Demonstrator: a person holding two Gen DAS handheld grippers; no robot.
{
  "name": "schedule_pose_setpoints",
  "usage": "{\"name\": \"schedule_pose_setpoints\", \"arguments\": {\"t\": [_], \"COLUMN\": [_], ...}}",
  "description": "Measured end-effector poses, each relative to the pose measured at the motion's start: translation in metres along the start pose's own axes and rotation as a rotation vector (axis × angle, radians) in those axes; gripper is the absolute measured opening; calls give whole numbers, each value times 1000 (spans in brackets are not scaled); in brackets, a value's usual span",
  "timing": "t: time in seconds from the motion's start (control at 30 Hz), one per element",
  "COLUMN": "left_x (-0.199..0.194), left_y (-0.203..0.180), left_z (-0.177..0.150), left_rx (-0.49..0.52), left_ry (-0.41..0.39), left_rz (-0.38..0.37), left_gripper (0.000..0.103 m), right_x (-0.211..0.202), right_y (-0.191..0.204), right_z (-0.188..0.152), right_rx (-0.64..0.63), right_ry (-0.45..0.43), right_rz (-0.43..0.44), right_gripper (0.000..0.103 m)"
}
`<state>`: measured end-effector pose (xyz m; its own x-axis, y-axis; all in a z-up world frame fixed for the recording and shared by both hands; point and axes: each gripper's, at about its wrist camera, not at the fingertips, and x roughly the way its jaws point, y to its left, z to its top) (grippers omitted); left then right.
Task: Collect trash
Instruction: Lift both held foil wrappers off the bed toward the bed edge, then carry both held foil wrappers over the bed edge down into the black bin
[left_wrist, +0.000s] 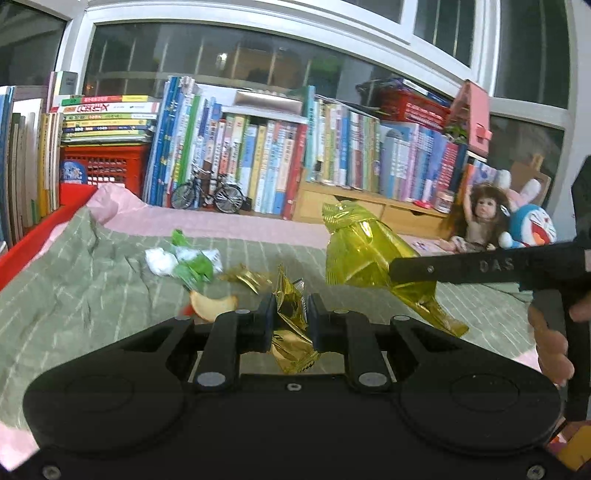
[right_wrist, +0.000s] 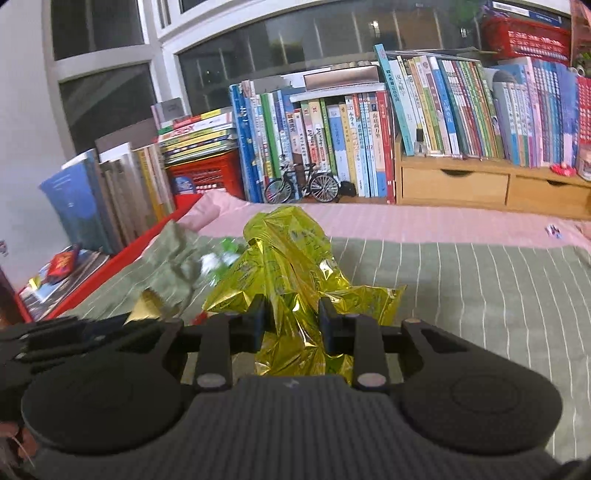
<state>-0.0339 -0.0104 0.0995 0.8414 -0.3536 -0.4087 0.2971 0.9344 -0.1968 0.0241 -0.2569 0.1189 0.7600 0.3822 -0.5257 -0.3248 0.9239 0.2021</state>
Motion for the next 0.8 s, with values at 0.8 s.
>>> {"name": "schedule_pose_setpoints", "arguments": {"t": [0.8], "left_x": [-73], "left_y": [-38], "left_z": [-111], "left_rx": [64], "left_ry": [177], "left_rz": [-84], "left_gripper": [18], "right_x": [-90], "right_y": [19], "right_z": [-137], "right_rx": [22], "right_ry": [188], "right_rz": [125], "right_gripper": [33]}}
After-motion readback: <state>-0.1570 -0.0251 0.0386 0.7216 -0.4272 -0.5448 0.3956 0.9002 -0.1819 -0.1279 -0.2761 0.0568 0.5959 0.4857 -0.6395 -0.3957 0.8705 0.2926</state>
